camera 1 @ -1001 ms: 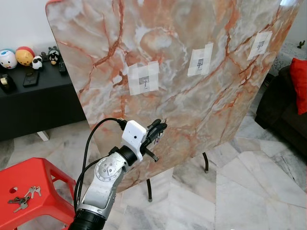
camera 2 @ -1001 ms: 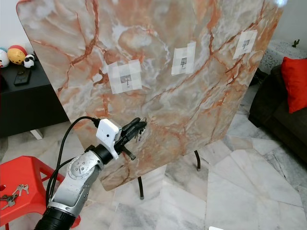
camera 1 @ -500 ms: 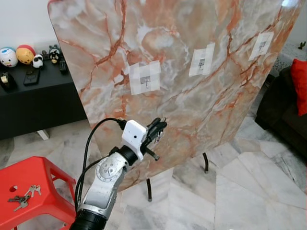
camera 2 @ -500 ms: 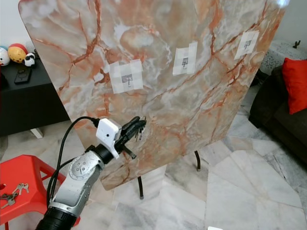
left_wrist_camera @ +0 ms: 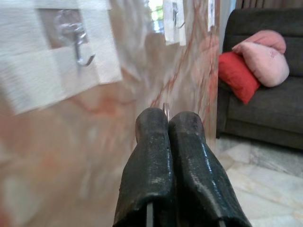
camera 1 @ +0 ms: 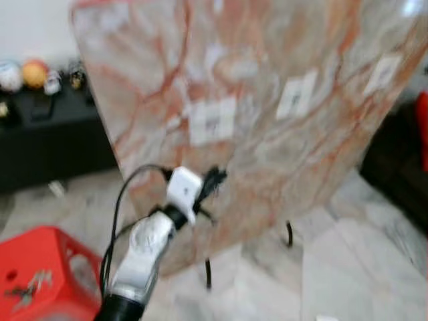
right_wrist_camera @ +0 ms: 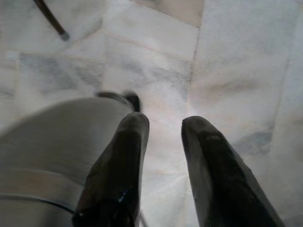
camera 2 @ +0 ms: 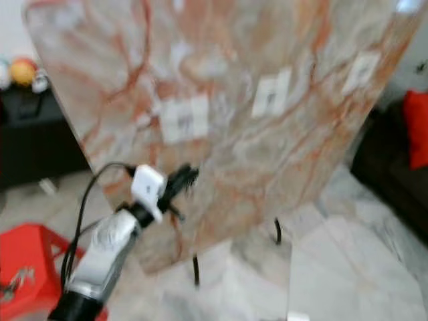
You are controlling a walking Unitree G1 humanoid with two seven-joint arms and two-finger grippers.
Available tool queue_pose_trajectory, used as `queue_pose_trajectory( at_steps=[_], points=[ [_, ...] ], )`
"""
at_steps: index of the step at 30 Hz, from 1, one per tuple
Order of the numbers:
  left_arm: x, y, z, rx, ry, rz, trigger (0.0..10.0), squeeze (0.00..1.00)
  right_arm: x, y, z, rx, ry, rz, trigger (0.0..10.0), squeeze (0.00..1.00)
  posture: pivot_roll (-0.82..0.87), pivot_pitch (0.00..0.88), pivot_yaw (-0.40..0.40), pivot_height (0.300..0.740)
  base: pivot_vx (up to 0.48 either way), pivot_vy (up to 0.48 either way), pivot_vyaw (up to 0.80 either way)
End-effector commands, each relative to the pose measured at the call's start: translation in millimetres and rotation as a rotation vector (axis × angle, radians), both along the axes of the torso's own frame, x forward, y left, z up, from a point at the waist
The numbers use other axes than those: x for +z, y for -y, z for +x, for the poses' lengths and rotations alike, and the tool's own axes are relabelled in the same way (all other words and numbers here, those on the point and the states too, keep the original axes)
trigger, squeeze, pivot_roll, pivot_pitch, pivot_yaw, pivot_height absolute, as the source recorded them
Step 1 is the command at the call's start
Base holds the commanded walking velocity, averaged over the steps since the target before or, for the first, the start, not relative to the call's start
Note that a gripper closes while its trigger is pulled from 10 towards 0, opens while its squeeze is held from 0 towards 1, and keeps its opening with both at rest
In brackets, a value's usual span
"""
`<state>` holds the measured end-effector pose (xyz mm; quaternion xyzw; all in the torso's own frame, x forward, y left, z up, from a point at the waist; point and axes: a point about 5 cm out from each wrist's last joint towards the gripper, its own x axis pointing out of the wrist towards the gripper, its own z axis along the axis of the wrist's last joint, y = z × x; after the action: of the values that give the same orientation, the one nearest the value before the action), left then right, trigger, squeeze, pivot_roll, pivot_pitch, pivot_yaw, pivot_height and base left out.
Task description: Hang keys on a hook
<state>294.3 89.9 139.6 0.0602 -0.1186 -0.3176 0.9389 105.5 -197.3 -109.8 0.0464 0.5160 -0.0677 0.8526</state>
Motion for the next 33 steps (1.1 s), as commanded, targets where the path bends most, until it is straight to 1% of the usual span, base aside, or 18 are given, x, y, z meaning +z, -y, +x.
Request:
queue_pose_trajectory(
  at_steps=[1,10,13,17,22,25,26,27,33],
  points=[
    [4,5.8,-0.8,-0.021,0.027,0.006,10.0,0.0,-1,3.5,-5.5,0.008,-0.019,-0.011,10.0,0.0,0.03,0.0,-0.063,0.74,0.0,0.0,0.0],
    [5,7.4,-0.5,-0.019,0.029,-0.006,10.0,0.0,-1,2.8,-4.9,0.007,-0.017,-0.008,10.0,0.0,0.03,0.0,-0.062,0.74,0.0,0.0,0.0],
    [6,7.8,0.1,-0.009,0.024,-0.032,10.0,0.0,-1,2.6,-4.6,0.007,-0.017,-0.007,10.0,0.0,0.03,0.0,-0.062,0.74,0.0,0.0,0.0],
    [8,17.0,1.5,-0.051,0.013,-0.04,10.0,0.0,-1,2.0,-3.7,0.008,-0.014,-0.004,10.0,0.0,0.03,0.0,-0.06,0.74,0.0,0.0,0.0],
    [10,25.2,6.1,-0.06,0.009,-0.053,10.0,0.0,-1,1.5,-3.4,0.005,-0.012,-0.003,10.0,0.0,0.02,0.0,-0.056,0.74,0.0,0.0,0.0],
    [12,28.6,9.1,-0.059,0.003,-0.076,10.0,0.0,-1,1.5,-3.2,0.003,-0.011,-0.003,10.0,0.0,0.02,0.0,-0.055,0.74,0.0,0.0,0.0],
    [13,32.3,11.7,-0.063,-0.005,-0.098,10.0,0.0,-1,1.5,-3.1,0.001,-0.011,-0.003,10.0,0.0,0.02,0.0,-0.054,0.74,0.0,0.0,0.0],
    [13,36.1,13.4,-0.073,-0.011,-0.1,10.0,0.0,-1,1.4,-3.0,0.001,-0.011,-0.004,10.0,0.0,0.02,0.0,-0.053,0.74,0.0,0.0,0.0],
    [13,42.9,17.9,-0.082,-0.026,-0.111,10.0,0.0,-1,1.0,-3.1,-0.003,-0.01,-0.003,10.0,0.0,0.01,0.0,-0.046,0.74,0.0,0.0,0.0]
  ],
)
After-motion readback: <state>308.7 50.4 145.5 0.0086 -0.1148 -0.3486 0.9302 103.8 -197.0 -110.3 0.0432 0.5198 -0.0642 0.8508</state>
